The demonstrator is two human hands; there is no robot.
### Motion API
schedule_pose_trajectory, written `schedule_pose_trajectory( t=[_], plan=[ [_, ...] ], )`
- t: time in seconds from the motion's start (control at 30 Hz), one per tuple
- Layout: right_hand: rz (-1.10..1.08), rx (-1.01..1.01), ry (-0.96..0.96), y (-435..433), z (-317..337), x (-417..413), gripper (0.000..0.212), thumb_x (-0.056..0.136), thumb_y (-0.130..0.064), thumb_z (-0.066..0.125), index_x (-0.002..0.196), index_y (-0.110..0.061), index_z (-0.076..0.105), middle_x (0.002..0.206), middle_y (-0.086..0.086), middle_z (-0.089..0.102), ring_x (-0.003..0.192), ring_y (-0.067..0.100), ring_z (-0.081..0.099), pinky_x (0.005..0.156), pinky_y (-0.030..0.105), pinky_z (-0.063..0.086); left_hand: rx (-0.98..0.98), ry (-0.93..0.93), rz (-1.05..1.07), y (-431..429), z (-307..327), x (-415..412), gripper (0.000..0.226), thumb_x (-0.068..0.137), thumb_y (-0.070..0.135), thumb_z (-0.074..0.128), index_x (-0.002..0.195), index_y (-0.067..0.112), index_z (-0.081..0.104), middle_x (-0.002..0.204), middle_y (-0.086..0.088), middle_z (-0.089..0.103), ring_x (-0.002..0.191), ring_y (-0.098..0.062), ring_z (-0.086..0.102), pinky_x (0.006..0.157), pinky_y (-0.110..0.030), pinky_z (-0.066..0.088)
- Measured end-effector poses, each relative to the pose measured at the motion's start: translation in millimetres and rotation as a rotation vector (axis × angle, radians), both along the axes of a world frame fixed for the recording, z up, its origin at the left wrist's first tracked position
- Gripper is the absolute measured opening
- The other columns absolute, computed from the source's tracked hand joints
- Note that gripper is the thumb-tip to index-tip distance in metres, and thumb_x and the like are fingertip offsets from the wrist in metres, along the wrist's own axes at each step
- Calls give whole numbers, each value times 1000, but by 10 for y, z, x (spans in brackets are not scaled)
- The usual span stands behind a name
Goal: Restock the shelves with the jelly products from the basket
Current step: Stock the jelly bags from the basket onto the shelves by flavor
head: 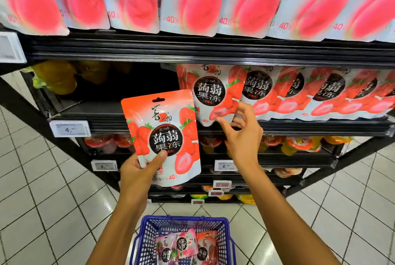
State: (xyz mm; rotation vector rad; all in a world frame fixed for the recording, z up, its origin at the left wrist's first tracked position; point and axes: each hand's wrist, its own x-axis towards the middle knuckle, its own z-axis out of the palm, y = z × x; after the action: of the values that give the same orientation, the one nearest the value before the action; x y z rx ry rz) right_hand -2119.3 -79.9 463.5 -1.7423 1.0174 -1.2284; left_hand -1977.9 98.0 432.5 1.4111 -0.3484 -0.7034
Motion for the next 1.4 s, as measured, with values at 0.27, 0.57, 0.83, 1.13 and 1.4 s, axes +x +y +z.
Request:
schedule_pose_trajectory(
  t=[0.27, 0.57, 0.83, 1.13, 1.4],
  plan=[
    [-154, -10, 99, -30, 6, 171, 39, 78, -27, 82, 112, -24, 62, 90, -16, 66, 82, 11, 67, 77, 39, 55, 19, -3, -3, -37, -6, -30, 34, 59, 44, 79, 89, 28, 76, 93, -1, 77, 86, -19, 74, 65, -33, 58],
    [-112, -55, 73, -144, -99, -49, 36, 88, -7, 69, 121, -21, 65, 81, -30, 59, 79, -11, 62, 78, 31, 59, -15, -5, -41, -124, 35, -75, 38, 59, 46, 79, 91, 28, 75, 95, 0, 77, 85, -15, 74, 60, -24, 58],
    [-90, -22, 57, -168, -90, -144, 28, 88, -12, 71, 115, -14, 67, 85, -24, 62, 82, -18, 61, 75, 2, 47, -30, -18, -65, -228, 141, -92, 39, 61, 45, 79, 94, 25, 74, 95, 1, 77, 86, -14, 74, 60, -21, 56],
    [194, 134, -40, 243, 223, -194, 20, 87, -36, 70, 105, -30, 65, 91, -10, 69, 82, 6, 65, 71, 20, 54, -10, -57, -133, -249, 296, -83, 21, 73, 38, 81, 91, 32, 74, 95, -2, 77, 86, -22, 74, 64, -40, 61],
    [411, 360, -215, 378, 370, 75, 29, 82, -8, 76, 101, -26, 65, 90, 1, 77, 84, 15, 74, 70, 23, 57, -106, -136, -130, -372, 562, -52, 43, 75, 36, 73, 114, 22, 64, 103, 4, 75, 94, -15, 73, 67, -20, 56]
  ],
)
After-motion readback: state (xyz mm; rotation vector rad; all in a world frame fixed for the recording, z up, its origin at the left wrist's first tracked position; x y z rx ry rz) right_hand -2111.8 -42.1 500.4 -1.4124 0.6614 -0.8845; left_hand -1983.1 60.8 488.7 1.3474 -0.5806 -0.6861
